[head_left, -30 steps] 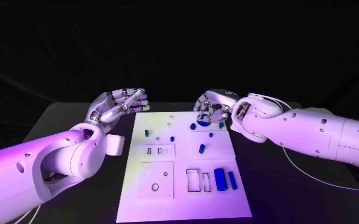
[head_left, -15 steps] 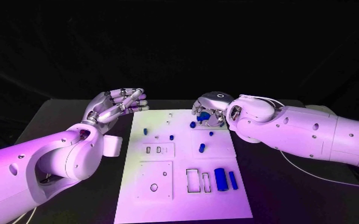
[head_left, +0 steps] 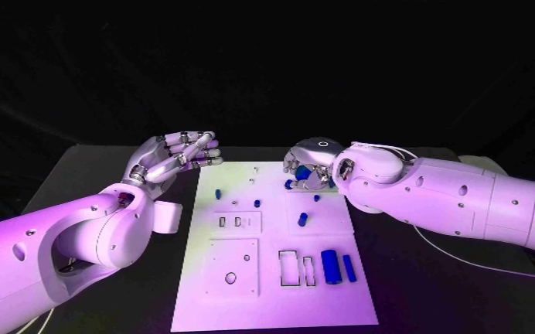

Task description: Assemble the parts on the task board

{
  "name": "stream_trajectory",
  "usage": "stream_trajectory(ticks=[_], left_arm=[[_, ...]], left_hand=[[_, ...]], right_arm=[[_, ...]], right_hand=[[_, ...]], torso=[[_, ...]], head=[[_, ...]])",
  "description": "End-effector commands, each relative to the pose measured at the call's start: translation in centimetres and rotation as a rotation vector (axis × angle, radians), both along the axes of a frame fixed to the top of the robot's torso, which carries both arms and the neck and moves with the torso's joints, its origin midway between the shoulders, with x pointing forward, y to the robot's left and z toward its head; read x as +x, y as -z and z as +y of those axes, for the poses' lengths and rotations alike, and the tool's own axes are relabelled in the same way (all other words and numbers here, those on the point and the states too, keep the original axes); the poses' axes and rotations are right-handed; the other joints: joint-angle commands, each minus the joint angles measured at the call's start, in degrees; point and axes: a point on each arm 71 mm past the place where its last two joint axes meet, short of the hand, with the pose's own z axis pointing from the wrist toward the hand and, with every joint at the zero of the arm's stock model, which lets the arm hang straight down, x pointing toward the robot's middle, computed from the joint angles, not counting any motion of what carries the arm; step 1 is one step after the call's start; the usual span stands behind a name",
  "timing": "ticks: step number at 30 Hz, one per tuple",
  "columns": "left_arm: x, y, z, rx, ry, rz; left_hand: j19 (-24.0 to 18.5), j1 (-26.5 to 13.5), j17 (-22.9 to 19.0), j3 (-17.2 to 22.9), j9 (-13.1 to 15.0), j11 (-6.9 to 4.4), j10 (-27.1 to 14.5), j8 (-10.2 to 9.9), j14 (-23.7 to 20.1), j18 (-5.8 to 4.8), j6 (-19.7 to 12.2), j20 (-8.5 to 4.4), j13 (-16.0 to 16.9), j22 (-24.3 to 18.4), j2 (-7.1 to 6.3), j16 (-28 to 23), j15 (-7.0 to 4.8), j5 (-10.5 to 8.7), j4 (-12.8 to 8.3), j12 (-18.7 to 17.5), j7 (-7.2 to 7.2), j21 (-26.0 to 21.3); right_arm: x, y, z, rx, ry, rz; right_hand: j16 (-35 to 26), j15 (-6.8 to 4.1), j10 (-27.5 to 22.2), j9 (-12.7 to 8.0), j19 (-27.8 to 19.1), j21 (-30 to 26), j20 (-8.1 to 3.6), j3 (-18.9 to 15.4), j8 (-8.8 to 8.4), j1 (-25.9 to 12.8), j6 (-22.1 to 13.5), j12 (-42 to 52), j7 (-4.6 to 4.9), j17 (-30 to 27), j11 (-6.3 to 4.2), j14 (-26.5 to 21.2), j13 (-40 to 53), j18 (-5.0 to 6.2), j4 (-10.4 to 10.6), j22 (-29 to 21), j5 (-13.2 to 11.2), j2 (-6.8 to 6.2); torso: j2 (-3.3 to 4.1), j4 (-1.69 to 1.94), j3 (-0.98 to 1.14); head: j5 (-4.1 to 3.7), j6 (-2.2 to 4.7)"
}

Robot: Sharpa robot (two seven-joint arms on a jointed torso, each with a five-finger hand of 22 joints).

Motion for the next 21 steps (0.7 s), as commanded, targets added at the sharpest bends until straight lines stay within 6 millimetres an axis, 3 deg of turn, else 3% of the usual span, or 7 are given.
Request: stream_trajectory(ticks=[1,15,21], left_arm=[[-0.13,-0.24,-0.24,-0.007,0.026,-0.008],[-0.20,-0.48,-0.19,-0.007,0.032,-0.008],[-0.17,-0.51,-0.12,-0.007,0.031,-0.007]], left_hand=[[0.45,0.16,0.05,0.31,0.01,0.06,0.26,0.08,0.37,0.85,0.27,0.08,0.00,-0.07,-0.20,0.26,0.11,-0.21,0.08,-0.22,1.47,0.28],[0.47,0.12,0.07,0.32,-0.01,0.09,0.22,0.03,0.36,0.84,0.22,0.08,-0.02,-0.09,-0.22,0.23,0.12,-0.21,0.10,-0.29,1.51,0.26],[0.48,0.09,0.09,0.35,-0.04,0.12,0.18,-0.01,0.34,0.83,0.19,0.08,-0.04,-0.12,-0.20,0.19,0.15,-0.21,0.12,-0.38,1.55,0.23]], right_arm=[[0.05,0.32,0.04,-0.032,-0.001,0.005],[0.13,0.97,0.28,-0.050,-0.003,0.032],[0.17,1.15,0.26,-0.052,-0.001,0.036]], right_hand=[[0.58,0.38,0.39,0.10,0.20,0.32,0.04,0.53,-0.17,0.56,0.36,-0.11,0.19,0.29,0.04,2.09,0.06,-0.54,-0.10,0.41,0.37,0.00],[2.63,0.27,1.54,0.74,0.77,2.54,0.08,2.77,0.32,0.80,1.59,-0.01,-0.14,2.15,-0.23,2.32,0.08,-0.95,-0.13,3.53,0.82,0.14],[2.97,0.14,2.04,0.99,0.88,2.98,0.00,3.44,0.56,0.82,2.04,0.01,-0.38,2.38,-0.41,2.32,0.08,-1.03,-0.19,4.16,0.86,0.27]], torso=[[0.17,0.09,0.01],[0.50,0.31,-0.09],[0.58,0.26,-0.05]], head=[[0.06,-0.12],[0.08,-0.64],[0.17,-0.52]])
